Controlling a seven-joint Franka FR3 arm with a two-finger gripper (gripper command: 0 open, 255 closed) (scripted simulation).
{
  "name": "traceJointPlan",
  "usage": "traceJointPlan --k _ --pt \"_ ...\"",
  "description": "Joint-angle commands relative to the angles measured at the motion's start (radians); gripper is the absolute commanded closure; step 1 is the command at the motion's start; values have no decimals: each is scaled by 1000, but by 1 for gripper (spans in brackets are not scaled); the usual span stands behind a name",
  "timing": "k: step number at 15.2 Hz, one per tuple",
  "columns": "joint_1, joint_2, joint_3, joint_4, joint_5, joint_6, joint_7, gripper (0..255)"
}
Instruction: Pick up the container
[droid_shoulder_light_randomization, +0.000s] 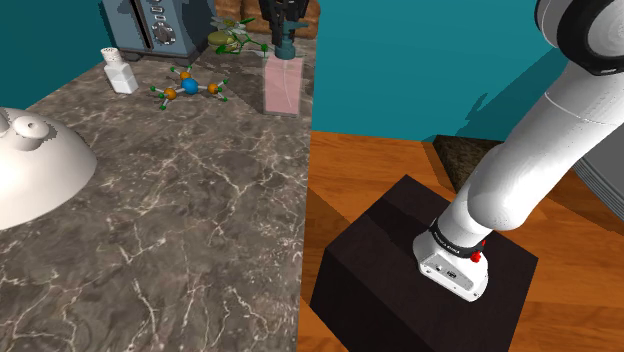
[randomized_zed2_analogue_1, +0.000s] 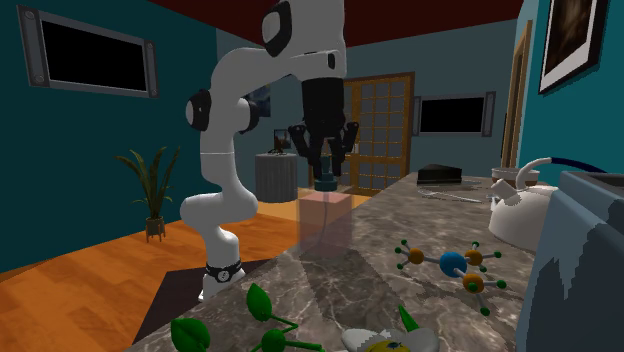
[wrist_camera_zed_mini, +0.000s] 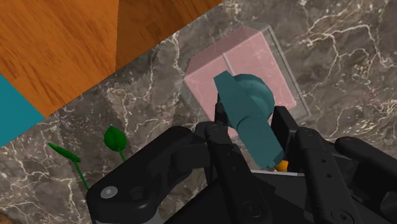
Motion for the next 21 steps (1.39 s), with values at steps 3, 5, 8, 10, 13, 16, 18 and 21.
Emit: traceJointPlan --k 3,5,8,10,13,16,18,21 --pt "0 0 0 -1 0 1 0 255" --pt "0 0 0 -1 0 0 0 255" --pt "0 8 0 24 -2 -16 1 255" --pt "2 24 2 71 -6 -48 6 255" --pt "5 52 5 148 -13 -99 14 255" --pt "10 84 9 234 -22 -152 22 255" --pt "14 110 12 297 -30 -191 29 255" --pt "25 157 18 406 -44 -254 40 255"
